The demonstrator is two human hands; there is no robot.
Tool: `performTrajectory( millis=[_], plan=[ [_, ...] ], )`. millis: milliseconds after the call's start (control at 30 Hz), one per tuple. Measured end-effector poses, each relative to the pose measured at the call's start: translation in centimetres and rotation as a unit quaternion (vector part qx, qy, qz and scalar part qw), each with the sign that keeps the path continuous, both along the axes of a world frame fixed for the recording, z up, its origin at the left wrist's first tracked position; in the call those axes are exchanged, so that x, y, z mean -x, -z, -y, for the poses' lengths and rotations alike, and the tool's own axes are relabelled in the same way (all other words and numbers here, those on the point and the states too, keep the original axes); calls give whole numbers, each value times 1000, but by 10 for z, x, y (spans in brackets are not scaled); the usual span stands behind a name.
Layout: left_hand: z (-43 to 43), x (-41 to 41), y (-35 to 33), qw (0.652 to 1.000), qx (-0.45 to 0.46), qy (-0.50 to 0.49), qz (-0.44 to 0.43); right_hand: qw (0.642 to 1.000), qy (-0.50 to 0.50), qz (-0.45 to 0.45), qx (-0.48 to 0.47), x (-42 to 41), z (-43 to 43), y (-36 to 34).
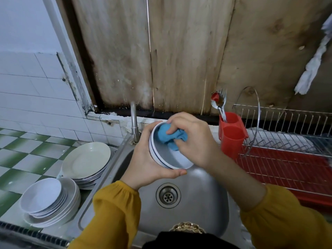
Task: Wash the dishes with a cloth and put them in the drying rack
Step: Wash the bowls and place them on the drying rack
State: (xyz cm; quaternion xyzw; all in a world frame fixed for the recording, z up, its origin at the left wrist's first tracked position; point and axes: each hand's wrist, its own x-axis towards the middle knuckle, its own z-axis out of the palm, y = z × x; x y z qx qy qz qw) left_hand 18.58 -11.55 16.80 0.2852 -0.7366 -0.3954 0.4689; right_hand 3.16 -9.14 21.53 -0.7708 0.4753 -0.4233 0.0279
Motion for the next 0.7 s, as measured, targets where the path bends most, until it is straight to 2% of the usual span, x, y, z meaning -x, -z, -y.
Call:
performTrajectory(
  millis=[67,100,167,200,233,267,333,400,467,500,567,633,700],
  plan=[
    [4,-1,3,1000,-6,11,0,991,-56,98,-71,-6,-3,5],
    [6,-5,3,1000,-11,9,-3,982,-98,101,-125,-4,-5,2],
    [5,-10,1,1000,-3,-1,-1,965,-138,8,-221,12,-3,-3],
    [4,-10,1,1000,-4,-5,3,969,-111,-46,-214,17,2,-3],
    [3,-8,1,1000,-11,-4,5,981,-64,-80,-165,19,6,-3],
    [2,-5,2,1000,-17,-1,6,991,-24,-75,-107,17,8,-1],
    [4,2,3,1000,-13,8,14,998,2,17,-56,6,6,4],
    [6,0,3,999,-25,19,7,986,-73,84,-125,2,0,6],
    [6,-5,2,1000,-31,4,0,964,-133,75,-218,13,-5,0],
    [5,-5,3,1000,-28,-7,1,961,-125,53,-242,22,-3,-2],
    [0,1,6,1000,-25,-15,3,984,-35,20,-173,32,4,2],
    [-4,12,12,1000,-13,-21,6,993,49,69,-79,25,5,8],
    [-6,18,14,1000,-8,-19,5,985,3,147,-93,14,-3,16]
  ],
)
